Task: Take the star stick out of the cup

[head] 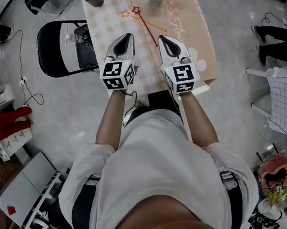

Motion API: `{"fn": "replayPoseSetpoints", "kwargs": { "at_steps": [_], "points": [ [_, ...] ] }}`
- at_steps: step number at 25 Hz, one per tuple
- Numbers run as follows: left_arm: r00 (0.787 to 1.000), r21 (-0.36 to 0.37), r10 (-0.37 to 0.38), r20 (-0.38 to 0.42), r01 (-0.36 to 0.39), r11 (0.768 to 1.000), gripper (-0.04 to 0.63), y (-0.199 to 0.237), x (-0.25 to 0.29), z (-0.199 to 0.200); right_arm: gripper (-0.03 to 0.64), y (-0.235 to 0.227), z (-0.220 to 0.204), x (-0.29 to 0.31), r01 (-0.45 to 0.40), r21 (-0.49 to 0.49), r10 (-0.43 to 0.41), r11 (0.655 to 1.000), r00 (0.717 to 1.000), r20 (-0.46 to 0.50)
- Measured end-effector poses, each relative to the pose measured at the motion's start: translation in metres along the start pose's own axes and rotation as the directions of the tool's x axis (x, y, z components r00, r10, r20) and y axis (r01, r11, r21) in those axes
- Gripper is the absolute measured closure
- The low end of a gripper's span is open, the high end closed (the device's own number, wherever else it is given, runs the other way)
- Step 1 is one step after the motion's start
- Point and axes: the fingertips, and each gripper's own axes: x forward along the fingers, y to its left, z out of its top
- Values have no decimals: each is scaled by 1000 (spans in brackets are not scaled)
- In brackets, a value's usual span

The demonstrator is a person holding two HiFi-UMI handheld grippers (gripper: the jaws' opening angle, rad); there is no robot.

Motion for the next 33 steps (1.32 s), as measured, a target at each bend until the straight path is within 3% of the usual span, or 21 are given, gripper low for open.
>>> {"fn": "replayPoseSetpoints", "kwargs": {
  "at_steps": [7,15,22,33],
  "points": [
    [993,36,-25,114,21,999,592,-18,-106,8,618,76,31,-64,51,-44,-46,998,994,98],
    [980,40,-77,182,71,997,592,-31,-194,6,618,142,50,-126,109,-66,-99,992,985,145],
    [963,87,-141,228,124,988,592,-55,-229,11,617,162,58,-158,147,-93,-130,985,978,162],
    [951,98,-188,244,168,981,592,-62,-248,13,617,179,62,-180,184,-133,-163,974,974,158]
  ]
}}
